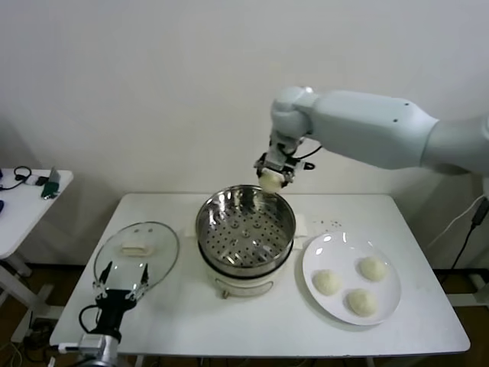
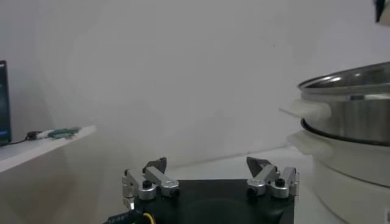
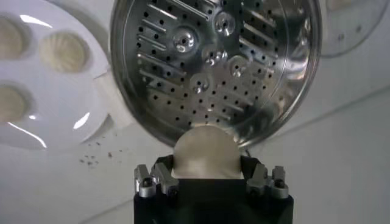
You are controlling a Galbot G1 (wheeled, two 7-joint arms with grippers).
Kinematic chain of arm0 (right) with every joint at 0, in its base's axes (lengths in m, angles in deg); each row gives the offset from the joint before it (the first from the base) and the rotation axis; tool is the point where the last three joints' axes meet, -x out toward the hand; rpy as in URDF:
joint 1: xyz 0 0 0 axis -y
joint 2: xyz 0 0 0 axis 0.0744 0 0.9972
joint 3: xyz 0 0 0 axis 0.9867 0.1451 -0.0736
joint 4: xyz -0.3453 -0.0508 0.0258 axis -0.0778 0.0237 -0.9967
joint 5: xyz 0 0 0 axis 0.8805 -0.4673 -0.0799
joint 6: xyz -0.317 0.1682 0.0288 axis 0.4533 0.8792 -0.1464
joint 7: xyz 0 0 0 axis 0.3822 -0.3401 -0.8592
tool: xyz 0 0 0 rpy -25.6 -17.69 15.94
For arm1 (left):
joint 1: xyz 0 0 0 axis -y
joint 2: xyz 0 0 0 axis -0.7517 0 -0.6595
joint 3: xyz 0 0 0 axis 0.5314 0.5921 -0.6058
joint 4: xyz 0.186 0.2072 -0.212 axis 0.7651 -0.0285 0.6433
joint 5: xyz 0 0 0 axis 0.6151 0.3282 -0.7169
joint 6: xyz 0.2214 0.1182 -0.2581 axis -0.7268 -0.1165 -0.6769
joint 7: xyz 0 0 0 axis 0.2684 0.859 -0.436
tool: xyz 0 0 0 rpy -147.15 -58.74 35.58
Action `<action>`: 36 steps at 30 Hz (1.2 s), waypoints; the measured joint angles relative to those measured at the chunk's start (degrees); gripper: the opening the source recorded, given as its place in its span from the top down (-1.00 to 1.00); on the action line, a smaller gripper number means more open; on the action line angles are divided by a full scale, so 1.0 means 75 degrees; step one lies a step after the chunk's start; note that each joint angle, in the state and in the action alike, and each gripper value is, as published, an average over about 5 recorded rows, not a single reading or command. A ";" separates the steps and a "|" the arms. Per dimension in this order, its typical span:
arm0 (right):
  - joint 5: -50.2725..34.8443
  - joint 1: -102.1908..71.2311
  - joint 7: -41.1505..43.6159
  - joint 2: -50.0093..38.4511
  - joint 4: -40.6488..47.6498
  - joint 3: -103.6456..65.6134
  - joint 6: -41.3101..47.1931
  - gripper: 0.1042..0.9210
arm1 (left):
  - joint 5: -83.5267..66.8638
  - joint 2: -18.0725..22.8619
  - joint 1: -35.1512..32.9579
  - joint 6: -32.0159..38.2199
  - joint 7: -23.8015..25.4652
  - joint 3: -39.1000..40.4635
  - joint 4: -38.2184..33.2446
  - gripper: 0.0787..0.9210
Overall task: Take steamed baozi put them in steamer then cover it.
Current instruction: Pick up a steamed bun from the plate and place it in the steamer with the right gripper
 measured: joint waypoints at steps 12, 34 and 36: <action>0.0924 -0.1069 0.0025 0.0781 0.0645 -0.0219 -0.0279 -0.49 | -0.0071 -0.0075 -0.0036 -0.0025 0.0001 -0.0045 -0.0087 -0.77; 0.1310 -0.1737 0.0110 0.1096 0.1137 -0.0316 -0.0403 -0.76 | -0.0101 -0.0109 -0.0034 -0.0007 0.0003 -0.0032 -0.0032 -0.77; 0.1263 -0.1690 0.0138 0.1052 0.1092 -0.0352 -0.0390 -0.76 | -0.0104 -0.0109 -0.0036 -0.0008 0.0003 -0.0034 -0.0043 -0.77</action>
